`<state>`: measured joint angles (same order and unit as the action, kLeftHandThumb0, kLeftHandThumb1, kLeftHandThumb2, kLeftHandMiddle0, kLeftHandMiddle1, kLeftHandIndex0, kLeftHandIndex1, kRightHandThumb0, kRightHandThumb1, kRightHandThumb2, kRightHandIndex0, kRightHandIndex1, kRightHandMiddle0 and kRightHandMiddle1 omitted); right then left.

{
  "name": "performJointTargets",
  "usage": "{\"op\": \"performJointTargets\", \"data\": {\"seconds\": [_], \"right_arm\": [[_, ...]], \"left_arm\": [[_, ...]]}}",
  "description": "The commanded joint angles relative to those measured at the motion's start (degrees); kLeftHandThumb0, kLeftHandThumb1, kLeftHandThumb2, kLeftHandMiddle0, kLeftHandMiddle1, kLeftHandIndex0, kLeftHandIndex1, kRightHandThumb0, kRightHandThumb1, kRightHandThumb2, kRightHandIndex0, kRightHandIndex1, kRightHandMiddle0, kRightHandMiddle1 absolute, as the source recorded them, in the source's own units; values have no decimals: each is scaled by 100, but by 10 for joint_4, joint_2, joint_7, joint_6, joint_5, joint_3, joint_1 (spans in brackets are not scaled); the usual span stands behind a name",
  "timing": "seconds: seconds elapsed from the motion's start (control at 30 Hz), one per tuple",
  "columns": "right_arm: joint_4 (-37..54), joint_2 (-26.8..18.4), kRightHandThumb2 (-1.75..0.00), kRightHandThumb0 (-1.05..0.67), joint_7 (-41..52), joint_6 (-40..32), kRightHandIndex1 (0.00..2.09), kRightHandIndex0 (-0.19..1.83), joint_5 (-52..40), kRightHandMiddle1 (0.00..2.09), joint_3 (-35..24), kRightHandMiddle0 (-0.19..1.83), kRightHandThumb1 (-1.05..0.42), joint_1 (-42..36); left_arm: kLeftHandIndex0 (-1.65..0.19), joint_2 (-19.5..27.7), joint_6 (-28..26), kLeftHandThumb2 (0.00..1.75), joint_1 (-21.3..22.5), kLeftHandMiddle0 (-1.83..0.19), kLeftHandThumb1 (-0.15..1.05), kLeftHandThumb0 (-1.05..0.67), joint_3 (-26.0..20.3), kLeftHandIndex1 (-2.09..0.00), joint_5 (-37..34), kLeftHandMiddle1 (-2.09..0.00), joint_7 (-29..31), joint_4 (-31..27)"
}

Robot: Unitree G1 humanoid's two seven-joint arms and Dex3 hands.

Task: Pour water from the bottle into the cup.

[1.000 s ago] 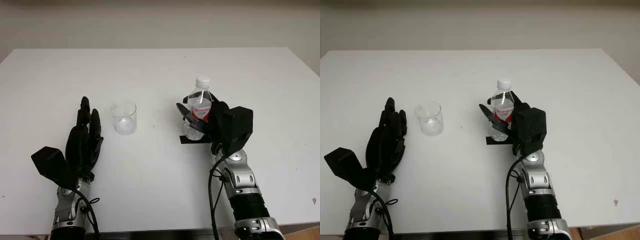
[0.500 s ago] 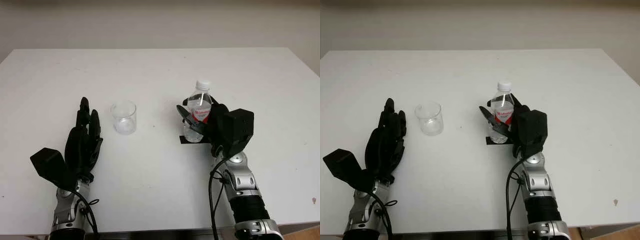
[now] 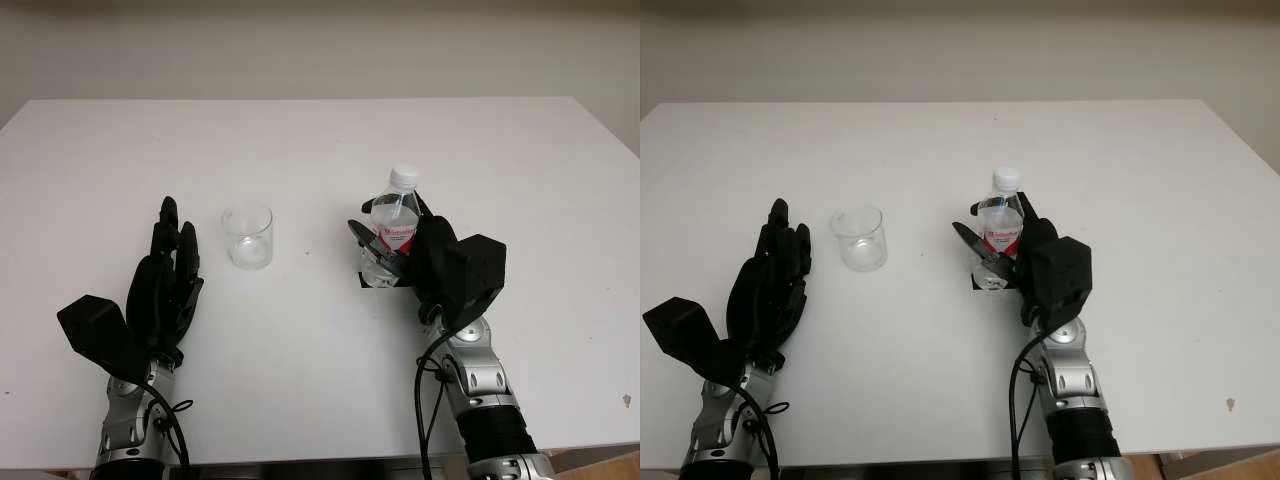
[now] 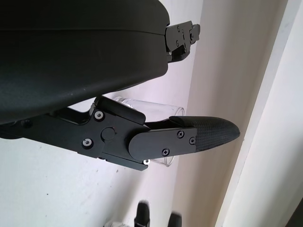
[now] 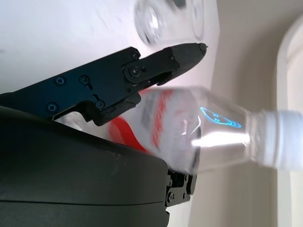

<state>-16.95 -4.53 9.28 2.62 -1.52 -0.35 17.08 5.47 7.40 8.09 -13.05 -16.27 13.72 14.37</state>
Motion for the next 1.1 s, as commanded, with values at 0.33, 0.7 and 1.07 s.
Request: {"op": "performJointTargets", "data": {"seconds": [0.33, 0.7, 1.07], "right_arm": [[12, -18, -5, -79, 51, 43, 0, -19, -18, 0, -1, -19, -91, -35], [0, -12, -5, -94, 32, 58, 0, -19, -11, 0, -2, -19, -92, -41], [-8, -9, -5, -93, 7, 63, 0, -19, -3, 0, -1, -19, -92, -43]], "left_arm": [[17, 4, -12, 50, -19, 18, 105, -74, -5, -5, -4, -5, 2, 16], [18, 7, -18, 50, -20, 18, 105, -73, -6, -5, -4, -5, 7, 11], [17, 5, -9, 49, -18, 18, 105, -74, -5, -5, -4, -5, 8, 20]]}}
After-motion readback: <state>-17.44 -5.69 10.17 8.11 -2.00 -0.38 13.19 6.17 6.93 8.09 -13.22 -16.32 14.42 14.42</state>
